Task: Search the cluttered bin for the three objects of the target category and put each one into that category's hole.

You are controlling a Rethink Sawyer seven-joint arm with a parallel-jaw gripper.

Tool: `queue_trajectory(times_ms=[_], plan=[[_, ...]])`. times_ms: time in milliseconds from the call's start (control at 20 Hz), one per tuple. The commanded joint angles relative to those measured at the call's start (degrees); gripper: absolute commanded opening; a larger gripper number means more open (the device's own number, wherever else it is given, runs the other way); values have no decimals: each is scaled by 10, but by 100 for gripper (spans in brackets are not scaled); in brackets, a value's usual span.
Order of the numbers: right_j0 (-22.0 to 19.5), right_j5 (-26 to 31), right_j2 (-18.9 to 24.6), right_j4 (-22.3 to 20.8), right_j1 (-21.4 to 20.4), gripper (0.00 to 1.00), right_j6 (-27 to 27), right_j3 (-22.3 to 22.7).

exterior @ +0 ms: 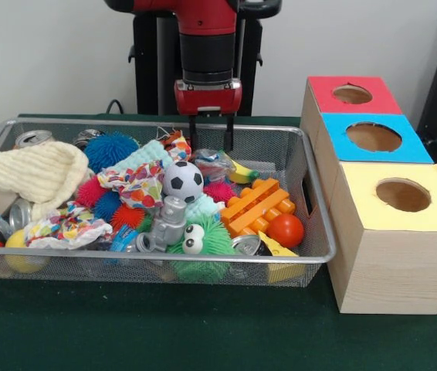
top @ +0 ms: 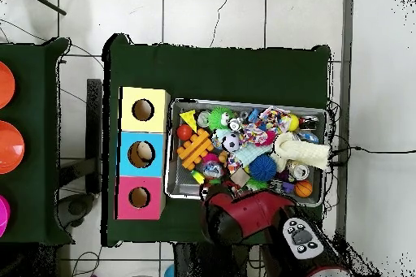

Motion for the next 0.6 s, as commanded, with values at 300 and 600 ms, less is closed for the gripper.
queue_trajectory(times_ms=[300, 600], plan=[[-20, 51, 45, -12, -4, 100, -21, -68], [-37, 81, 69, -9, -11, 100, -44, -67]])
